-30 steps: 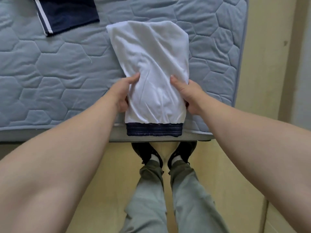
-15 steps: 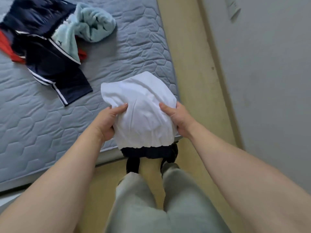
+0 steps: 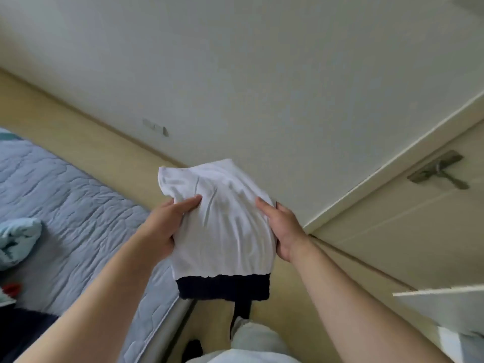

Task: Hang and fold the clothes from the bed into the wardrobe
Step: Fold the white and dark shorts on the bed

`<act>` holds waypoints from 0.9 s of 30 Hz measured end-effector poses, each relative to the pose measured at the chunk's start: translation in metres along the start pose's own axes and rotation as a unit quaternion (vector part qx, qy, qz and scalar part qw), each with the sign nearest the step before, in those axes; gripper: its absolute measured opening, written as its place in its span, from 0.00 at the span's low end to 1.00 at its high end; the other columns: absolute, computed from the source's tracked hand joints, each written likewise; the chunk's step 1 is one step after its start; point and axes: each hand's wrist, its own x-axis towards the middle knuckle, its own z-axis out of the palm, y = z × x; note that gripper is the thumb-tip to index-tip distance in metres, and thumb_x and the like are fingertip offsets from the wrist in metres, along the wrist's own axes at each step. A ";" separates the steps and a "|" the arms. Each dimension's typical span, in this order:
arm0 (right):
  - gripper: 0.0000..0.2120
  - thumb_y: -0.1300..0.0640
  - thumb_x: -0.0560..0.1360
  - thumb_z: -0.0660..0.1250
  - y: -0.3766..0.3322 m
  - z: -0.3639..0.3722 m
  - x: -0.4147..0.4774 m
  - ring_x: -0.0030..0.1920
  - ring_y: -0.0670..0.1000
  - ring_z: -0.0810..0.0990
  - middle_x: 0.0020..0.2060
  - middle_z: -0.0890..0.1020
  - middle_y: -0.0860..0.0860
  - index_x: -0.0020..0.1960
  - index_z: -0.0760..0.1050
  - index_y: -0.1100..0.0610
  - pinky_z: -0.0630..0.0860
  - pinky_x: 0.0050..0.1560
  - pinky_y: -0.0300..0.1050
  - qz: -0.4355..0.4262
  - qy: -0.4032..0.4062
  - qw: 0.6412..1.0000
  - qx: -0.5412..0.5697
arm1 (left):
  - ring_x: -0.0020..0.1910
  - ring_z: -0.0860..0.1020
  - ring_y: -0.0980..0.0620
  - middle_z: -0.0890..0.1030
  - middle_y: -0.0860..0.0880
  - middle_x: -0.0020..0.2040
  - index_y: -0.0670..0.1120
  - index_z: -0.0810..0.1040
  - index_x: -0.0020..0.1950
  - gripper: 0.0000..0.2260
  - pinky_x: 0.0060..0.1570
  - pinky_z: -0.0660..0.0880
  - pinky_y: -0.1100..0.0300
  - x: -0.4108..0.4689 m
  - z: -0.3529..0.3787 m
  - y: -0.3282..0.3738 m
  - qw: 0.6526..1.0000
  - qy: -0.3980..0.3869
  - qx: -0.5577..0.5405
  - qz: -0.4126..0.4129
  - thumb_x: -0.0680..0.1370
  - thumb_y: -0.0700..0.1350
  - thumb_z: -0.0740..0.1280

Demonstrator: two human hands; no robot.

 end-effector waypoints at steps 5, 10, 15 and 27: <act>0.14 0.49 0.73 0.74 -0.029 -0.107 -0.080 0.48 0.56 0.86 0.49 0.86 0.55 0.55 0.82 0.54 0.82 0.40 0.46 -0.062 0.126 0.986 0.090 | 0.47 0.85 0.43 0.86 0.43 0.50 0.44 0.83 0.56 0.16 0.40 0.81 0.54 -0.024 0.132 0.008 0.987 -0.130 0.090 0.021 0.72 0.48 0.75; 0.17 0.44 0.71 0.74 -0.035 -0.225 -0.172 0.48 0.53 0.86 0.48 0.87 0.51 0.56 0.82 0.51 0.82 0.46 0.47 -0.115 0.271 0.946 0.131 | 0.51 0.85 0.44 0.86 0.45 0.53 0.46 0.81 0.60 0.18 0.52 0.78 0.49 -0.054 0.283 -0.016 0.943 -0.275 0.186 0.010 0.73 0.51 0.75; 0.16 0.44 0.72 0.73 -0.022 -0.350 -0.279 0.47 0.52 0.86 0.47 0.87 0.50 0.56 0.81 0.50 0.80 0.50 0.48 -0.153 0.405 0.882 0.184 | 0.50 0.85 0.45 0.86 0.46 0.53 0.46 0.80 0.61 0.19 0.50 0.79 0.50 -0.098 0.455 -0.081 0.874 -0.406 0.267 -0.012 0.73 0.53 0.75; 0.14 0.47 0.73 0.73 -0.005 -0.645 -0.524 0.45 0.56 0.86 0.43 0.87 0.54 0.56 0.81 0.53 0.81 0.51 0.55 -0.211 0.624 0.714 0.236 | 0.55 0.83 0.43 0.84 0.43 0.57 0.43 0.77 0.66 0.25 0.58 0.77 0.48 -0.272 0.824 -0.274 0.727 -0.608 0.310 -0.073 0.72 0.52 0.76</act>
